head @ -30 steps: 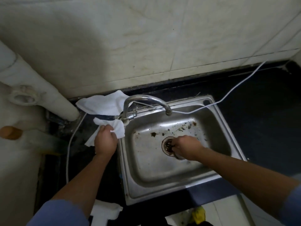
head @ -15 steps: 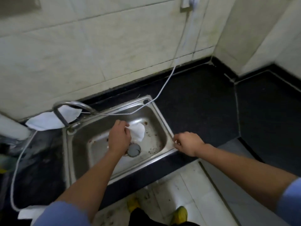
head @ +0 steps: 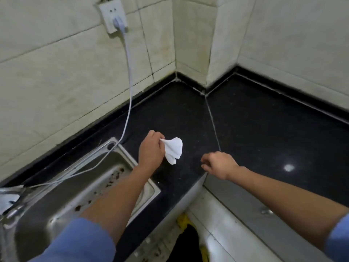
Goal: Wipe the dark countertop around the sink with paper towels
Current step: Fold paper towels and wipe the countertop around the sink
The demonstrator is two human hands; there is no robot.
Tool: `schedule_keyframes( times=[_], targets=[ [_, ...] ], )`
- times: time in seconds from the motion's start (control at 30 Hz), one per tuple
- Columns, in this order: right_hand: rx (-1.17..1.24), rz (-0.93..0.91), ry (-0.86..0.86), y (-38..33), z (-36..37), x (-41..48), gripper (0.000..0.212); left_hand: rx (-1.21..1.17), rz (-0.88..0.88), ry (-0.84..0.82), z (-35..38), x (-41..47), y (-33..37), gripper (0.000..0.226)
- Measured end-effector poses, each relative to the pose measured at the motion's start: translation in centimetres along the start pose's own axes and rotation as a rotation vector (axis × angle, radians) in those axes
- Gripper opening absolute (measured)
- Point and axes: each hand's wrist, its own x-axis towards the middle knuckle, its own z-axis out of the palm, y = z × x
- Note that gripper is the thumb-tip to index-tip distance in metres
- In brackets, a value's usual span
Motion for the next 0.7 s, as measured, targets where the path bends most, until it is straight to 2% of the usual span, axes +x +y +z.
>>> schedule_keyframes(
  times=[0.2,0.37,0.43,0.5,0.63,0.7],
  targets=[
    [0.028,0.090,-0.048,5.0,0.0,2.8,0.026,-0.022,-0.005,-0.114,5.7,3.1,-0.1,0.016],
    [0.047,0.119,-0.114,7.0,0.4,6.3,0.027,-0.010,-0.153,-0.504,10.7,-0.1,-3.9,0.026],
    [0.068,0.115,-0.132,7.1,0.6,7.7,0.027,-0.030,-0.167,-0.597,11.4,-0.5,-4.6,0.028],
    [0.098,0.110,-0.146,7.0,1.0,9.0,0.026,-0.049,-0.193,-0.549,11.3,0.3,-4.6,0.024],
    [0.211,0.103,-0.174,5.9,1.5,12.2,0.025,-0.031,-0.329,-0.246,10.6,2.4,-5.1,0.024],
    [0.297,0.116,-0.156,5.0,1.7,14.3,0.027,0.053,-0.426,-0.223,10.4,3.4,-5.9,0.028]
  ],
)
